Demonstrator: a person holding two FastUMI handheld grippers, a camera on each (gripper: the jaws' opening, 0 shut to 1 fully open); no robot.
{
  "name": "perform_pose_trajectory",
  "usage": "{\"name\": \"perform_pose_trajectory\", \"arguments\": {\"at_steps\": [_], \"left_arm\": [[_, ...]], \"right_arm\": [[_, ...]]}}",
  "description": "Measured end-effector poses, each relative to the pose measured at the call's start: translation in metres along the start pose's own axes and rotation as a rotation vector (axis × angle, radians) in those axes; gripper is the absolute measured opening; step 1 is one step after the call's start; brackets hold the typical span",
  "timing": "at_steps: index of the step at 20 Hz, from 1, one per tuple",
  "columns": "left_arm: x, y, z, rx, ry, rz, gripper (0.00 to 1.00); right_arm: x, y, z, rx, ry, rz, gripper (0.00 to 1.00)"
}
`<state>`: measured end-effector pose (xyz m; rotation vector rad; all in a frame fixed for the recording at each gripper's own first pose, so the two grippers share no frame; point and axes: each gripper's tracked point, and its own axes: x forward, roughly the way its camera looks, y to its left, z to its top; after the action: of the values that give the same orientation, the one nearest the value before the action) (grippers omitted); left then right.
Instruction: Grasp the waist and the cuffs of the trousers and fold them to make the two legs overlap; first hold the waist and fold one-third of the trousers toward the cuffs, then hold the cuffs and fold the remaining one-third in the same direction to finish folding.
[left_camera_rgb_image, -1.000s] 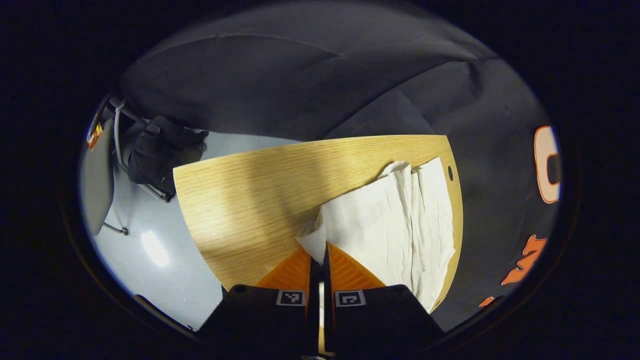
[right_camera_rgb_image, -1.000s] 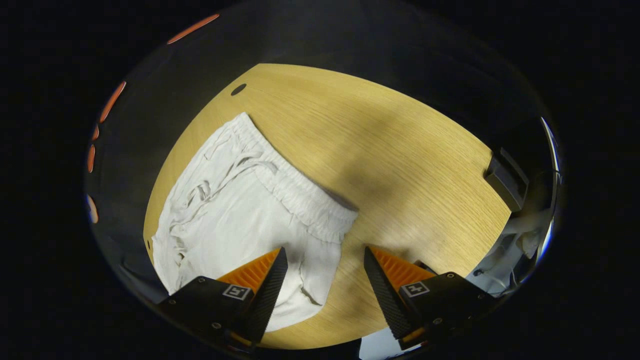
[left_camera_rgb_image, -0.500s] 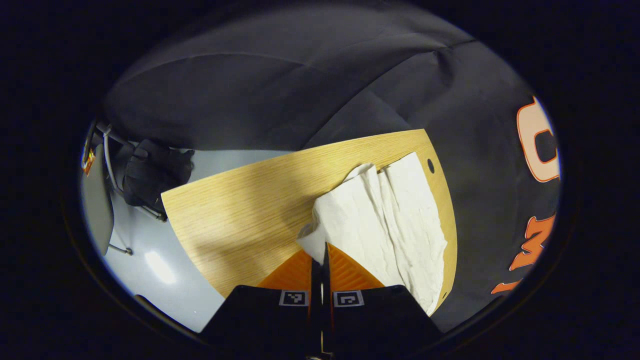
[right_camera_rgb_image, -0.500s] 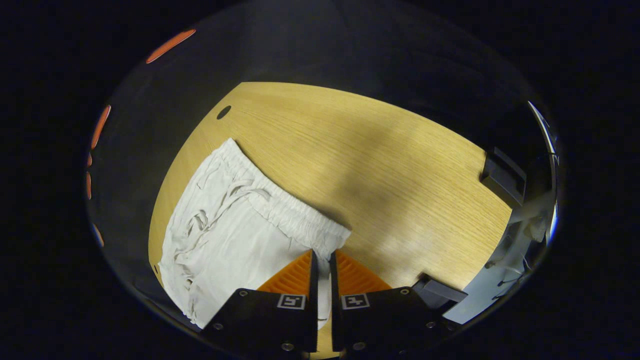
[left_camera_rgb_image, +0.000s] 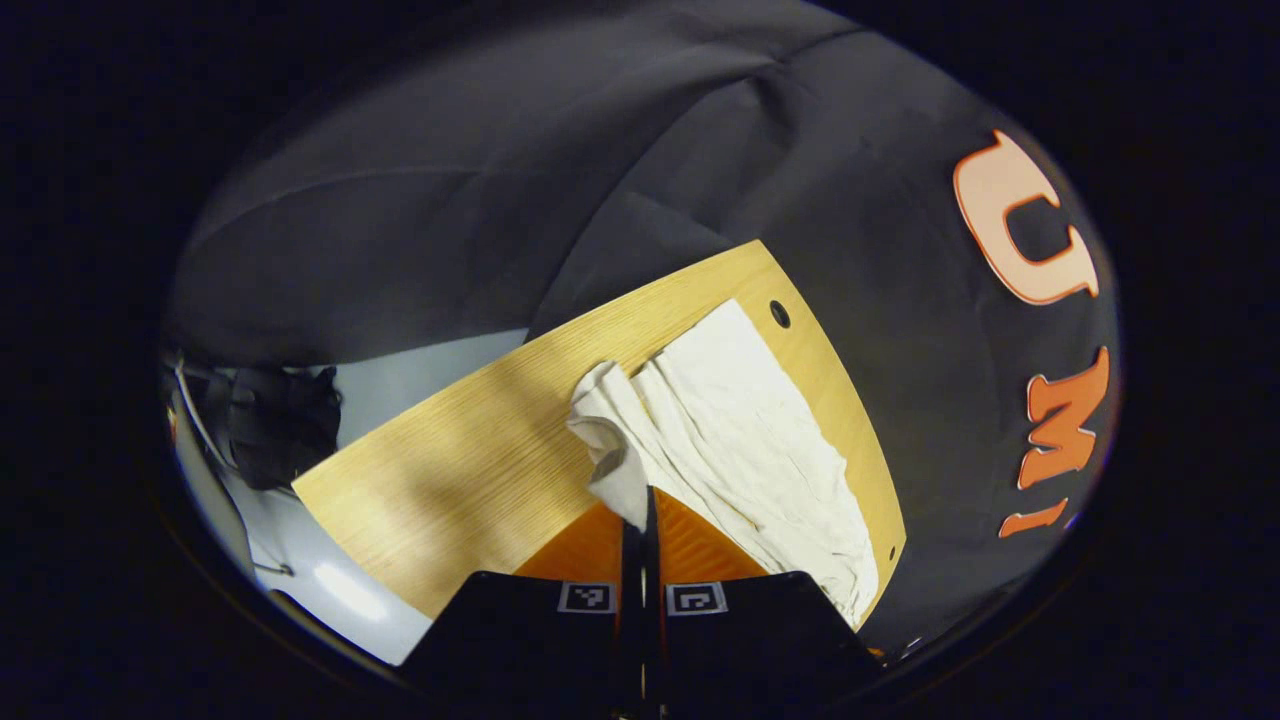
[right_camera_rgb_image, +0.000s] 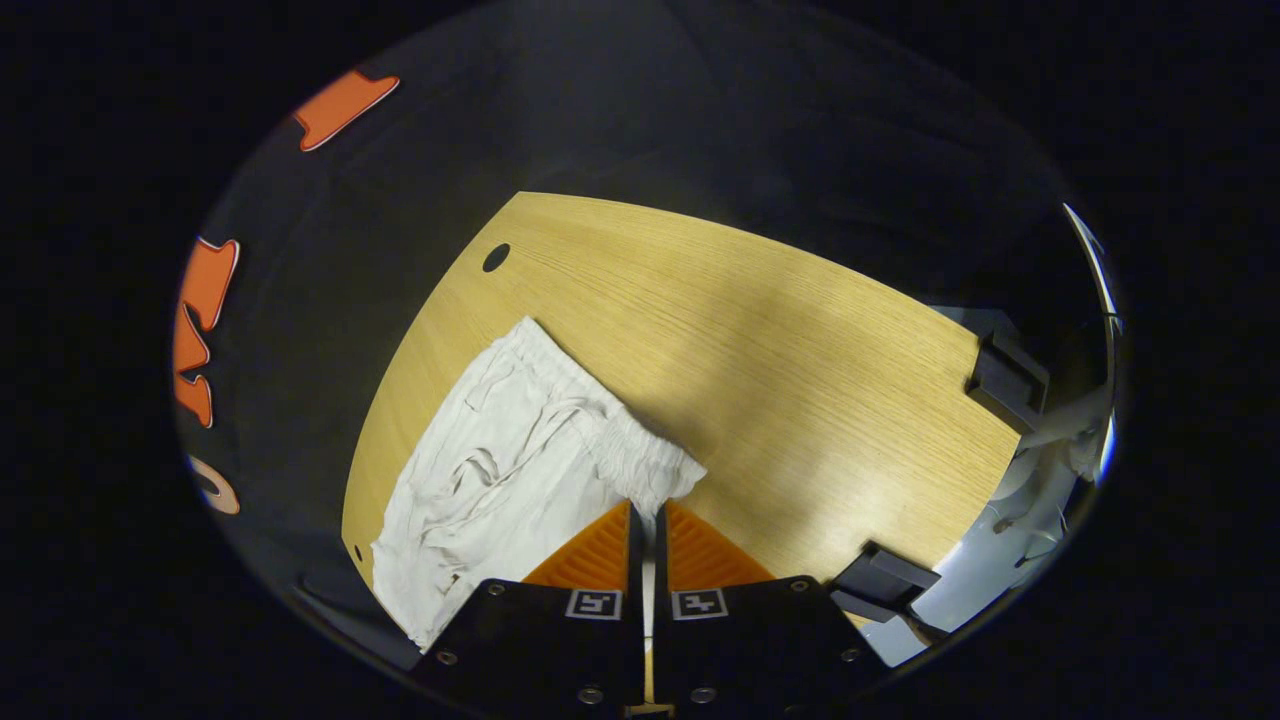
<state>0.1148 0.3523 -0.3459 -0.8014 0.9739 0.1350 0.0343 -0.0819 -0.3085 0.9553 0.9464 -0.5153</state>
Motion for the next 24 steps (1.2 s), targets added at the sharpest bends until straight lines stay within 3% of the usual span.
{"name": "perform_pose_trajectory", "arguments": {"at_steps": [4, 7, 14, 17, 20, 24], "left_arm": [[0.007, -0.01, 0.017, 0.168, 0.076, 0.01, 0.05], [0.015, -0.022, 0.034, 0.25, 0.115, -0.023, 0.05], [0.045, -0.039, 0.054, 0.209, 0.157, -0.082, 0.05], [0.053, -0.036, 0.072, 0.219, 0.146, -0.058, 0.05], [0.062, -0.036, 0.086, 0.158, 0.141, -0.041, 0.04], [0.077, -0.044, 0.094, 0.159, 0.144, -0.016, 0.05]], "right_arm": [[-0.011, 0.013, 0.012, -0.015, -0.025, -0.033, 0.04], [-0.017, 0.023, 0.015, -0.002, -0.026, -0.041, 0.04], [-0.03, 0.048, 0.025, 0.047, -0.044, -0.045, 0.04], [-0.025, 0.046, 0.037, 0.07, -0.047, -0.09, 0.04], [-0.016, 0.062, 0.045, 0.134, -0.023, -0.036, 0.04], [0.0, 0.077, 0.056, 0.163, 0.002, -0.021, 0.04]]}}
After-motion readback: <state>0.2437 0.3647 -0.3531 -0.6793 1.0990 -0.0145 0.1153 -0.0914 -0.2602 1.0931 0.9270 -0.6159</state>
